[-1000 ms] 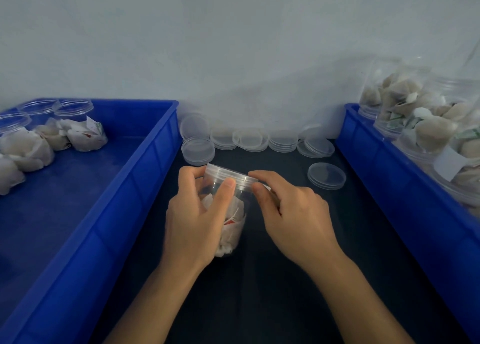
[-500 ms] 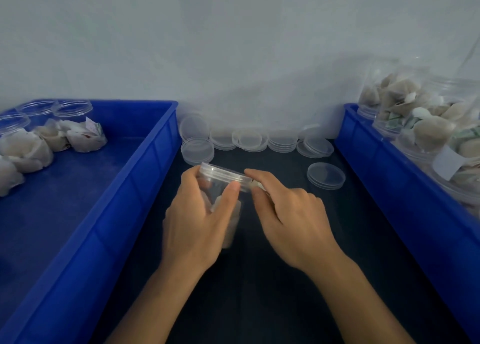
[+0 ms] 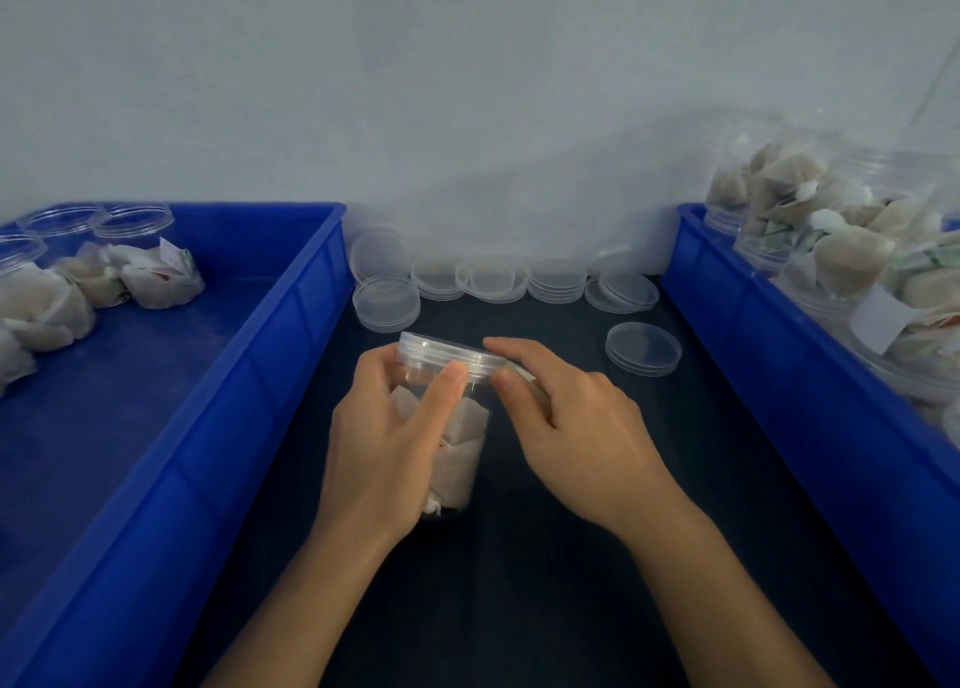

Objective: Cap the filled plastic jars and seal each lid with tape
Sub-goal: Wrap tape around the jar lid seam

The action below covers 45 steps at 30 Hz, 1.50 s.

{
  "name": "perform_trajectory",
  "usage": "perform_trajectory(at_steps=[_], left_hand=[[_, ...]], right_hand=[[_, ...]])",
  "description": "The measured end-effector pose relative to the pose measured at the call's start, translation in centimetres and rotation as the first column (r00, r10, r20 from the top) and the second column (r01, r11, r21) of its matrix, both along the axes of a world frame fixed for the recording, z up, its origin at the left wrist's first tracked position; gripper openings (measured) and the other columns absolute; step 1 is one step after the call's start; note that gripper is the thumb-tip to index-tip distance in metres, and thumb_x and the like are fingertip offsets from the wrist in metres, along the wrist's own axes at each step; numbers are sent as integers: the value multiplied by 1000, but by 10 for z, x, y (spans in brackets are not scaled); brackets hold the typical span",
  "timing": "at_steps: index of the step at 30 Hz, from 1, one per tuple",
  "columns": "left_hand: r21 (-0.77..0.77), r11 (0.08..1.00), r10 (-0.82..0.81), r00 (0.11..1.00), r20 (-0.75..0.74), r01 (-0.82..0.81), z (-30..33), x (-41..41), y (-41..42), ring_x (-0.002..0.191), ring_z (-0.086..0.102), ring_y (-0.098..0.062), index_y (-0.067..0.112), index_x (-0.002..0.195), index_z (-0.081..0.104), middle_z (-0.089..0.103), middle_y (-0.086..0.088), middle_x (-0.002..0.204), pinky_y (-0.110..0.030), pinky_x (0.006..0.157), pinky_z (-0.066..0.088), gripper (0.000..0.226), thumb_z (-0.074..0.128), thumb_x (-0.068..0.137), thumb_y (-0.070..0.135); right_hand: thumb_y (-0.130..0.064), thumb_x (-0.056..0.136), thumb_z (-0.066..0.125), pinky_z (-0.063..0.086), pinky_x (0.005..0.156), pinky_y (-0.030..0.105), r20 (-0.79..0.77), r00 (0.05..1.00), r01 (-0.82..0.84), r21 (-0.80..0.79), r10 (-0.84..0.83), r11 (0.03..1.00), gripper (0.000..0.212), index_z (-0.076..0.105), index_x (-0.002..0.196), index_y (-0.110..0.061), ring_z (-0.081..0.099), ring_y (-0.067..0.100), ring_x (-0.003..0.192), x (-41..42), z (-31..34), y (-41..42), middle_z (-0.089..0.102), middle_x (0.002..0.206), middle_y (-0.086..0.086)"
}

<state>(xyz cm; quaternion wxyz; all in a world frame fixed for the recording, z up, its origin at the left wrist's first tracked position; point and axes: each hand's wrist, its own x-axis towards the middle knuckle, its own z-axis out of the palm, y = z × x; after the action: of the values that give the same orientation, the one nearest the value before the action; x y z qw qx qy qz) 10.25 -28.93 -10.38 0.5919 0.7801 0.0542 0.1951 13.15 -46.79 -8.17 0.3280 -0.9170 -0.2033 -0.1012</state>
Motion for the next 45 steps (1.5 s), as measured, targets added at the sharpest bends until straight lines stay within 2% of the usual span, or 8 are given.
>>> perform_trajectory(at_steps=[5,11,14,18,29,38,41,45], left_hand=[[12,999,-46,999,9,46,1,-2,0,104,69,4,39,125,59,68,28,116,-36,86,60,61,60,77,78],[281,960,-22,999,40,10,5,2,11,118,63,-14,36,126,63,65,9,124,-47,95,58,61,55,84,80],[214,975,40,994,100,-61,5,-2,10,128,56,-1,34,155,42,56,21,140,-33,103,52,89,58,80,80],[242,970,-14,992,126,-18,4,-3,4,119,58,10,48,149,40,58,30,130,-17,89,47,74,58,84,78],[133,990,-66,991,114,51,1,1,9,121,60,4,57,145,42,62,29,129,-26,96,48,64,59,86,75],[30,984,-175,976,127,173,1,1,13,112,70,-8,54,140,51,69,22,122,-44,98,55,56,63,87,70],[-33,972,-226,966,128,232,1,2,17,116,70,-9,51,142,50,69,19,126,-41,98,55,60,66,86,67],[-19,972,-230,968,103,233,1,3,17,120,67,-5,60,144,43,65,24,130,-37,100,52,63,64,86,72]], right_hand=[[-57,102,34,52,73,37,-8,1000,-14,16,14,1000,41,48,141,-53,58,8,67,0,-2,1,57,69,-34],[-57,101,33,52,68,39,9,1000,-3,34,2,999,46,52,141,-45,59,9,61,-4,1,4,53,59,-16],[-59,101,29,50,64,38,37,999,-11,4,10,1000,48,49,143,-44,55,9,57,-9,2,10,50,59,-16],[-52,106,31,46,68,38,41,999,-16,-15,17,1000,41,43,144,-47,54,8,61,-10,2,13,49,61,-18],[-57,103,34,53,82,47,-43,999,-31,-33,30,999,44,45,145,-48,60,14,72,-4,9,-3,55,64,-13],[-62,101,32,51,74,39,-53,996,-75,-8,75,997,49,43,148,-53,57,8,67,-1,5,-6,58,63,-20],[-60,101,32,46,70,35,-68,993,-95,3,95,995,49,43,148,-54,55,7,67,-1,3,-3,58,67,-31],[-62,100,32,52,76,39,-69,994,-83,38,86,996,50,47,146,-52,58,9,68,-3,4,0,60,66,-22]])
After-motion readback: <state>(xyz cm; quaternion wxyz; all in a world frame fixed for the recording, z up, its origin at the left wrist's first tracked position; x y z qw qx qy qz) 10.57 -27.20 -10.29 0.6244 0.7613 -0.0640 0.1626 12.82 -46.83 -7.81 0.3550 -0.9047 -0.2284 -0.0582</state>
